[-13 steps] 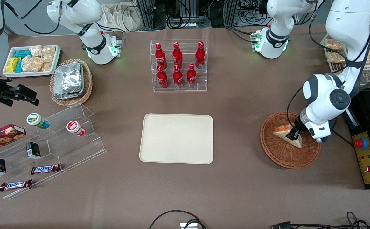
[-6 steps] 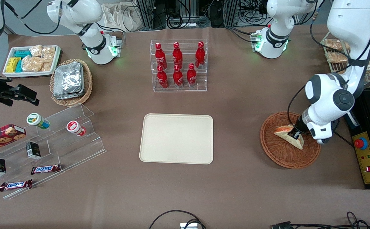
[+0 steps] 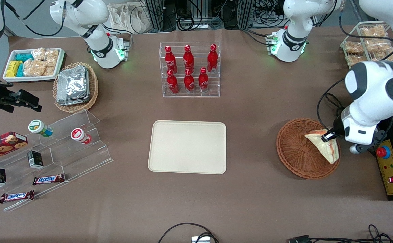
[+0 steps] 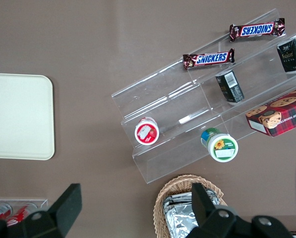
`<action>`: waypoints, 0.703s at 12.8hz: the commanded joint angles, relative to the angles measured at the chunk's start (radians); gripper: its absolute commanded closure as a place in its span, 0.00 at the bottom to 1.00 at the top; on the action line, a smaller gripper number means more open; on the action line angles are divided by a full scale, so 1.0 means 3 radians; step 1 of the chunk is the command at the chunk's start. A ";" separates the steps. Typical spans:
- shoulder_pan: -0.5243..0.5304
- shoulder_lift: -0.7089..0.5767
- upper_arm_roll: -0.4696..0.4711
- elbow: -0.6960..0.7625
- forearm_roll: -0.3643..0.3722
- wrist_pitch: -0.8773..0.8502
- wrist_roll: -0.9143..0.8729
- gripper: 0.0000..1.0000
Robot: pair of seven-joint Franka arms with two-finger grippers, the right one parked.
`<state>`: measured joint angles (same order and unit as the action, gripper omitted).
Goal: Place sandwich from basket to tray
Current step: 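Lift the sandwich out of the basket with the left gripper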
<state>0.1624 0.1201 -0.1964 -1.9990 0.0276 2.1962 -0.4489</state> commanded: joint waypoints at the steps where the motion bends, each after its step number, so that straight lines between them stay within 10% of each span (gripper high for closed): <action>1: -0.0005 -0.0333 -0.0102 0.0000 0.0158 -0.0288 0.0787 1.00; 9: -0.0010 -0.0140 -0.0587 0.1166 0.0158 -0.1414 0.1124 1.00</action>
<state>0.1609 0.0374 -0.3344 -1.7238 0.0587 1.8148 -0.0834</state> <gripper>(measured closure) 0.819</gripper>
